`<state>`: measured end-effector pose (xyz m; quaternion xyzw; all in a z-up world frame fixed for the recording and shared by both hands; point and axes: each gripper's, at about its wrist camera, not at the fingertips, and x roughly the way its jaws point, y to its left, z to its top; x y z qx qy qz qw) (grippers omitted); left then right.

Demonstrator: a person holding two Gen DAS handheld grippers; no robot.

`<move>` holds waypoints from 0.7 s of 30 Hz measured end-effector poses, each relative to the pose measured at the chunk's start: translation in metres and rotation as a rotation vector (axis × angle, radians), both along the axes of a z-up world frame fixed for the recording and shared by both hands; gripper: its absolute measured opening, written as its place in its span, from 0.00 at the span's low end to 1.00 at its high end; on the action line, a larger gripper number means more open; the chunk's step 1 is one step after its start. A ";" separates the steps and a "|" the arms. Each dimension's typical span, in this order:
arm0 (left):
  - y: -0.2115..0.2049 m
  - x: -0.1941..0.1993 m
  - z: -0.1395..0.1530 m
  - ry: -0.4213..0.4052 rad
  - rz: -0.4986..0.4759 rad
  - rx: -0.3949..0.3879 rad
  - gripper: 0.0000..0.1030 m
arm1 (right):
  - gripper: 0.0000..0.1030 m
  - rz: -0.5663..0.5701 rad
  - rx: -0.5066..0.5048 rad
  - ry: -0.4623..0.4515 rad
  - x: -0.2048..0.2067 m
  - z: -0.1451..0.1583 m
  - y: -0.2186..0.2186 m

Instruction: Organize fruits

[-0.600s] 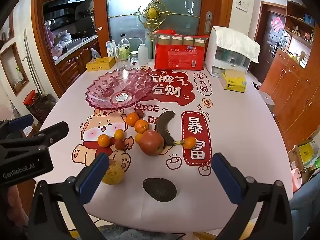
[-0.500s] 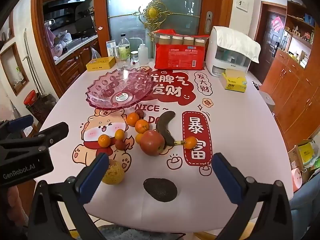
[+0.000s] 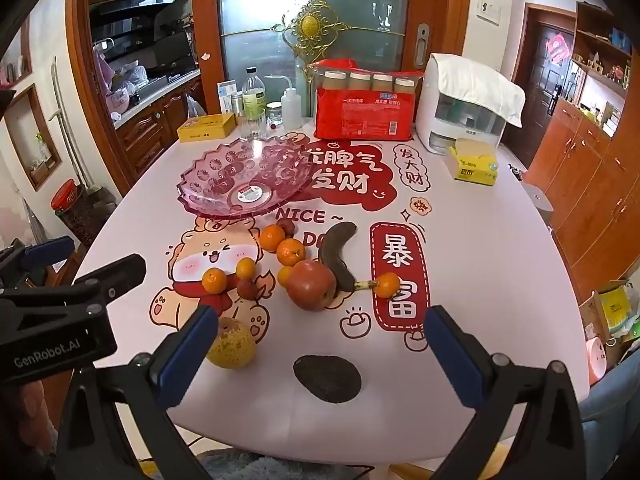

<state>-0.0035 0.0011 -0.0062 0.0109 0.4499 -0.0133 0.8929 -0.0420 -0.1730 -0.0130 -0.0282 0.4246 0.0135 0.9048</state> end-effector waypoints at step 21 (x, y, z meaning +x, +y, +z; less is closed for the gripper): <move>0.006 -0.006 -0.002 0.013 0.023 -0.025 0.93 | 1.00 -0.038 -0.001 -0.004 -0.018 -0.003 -0.008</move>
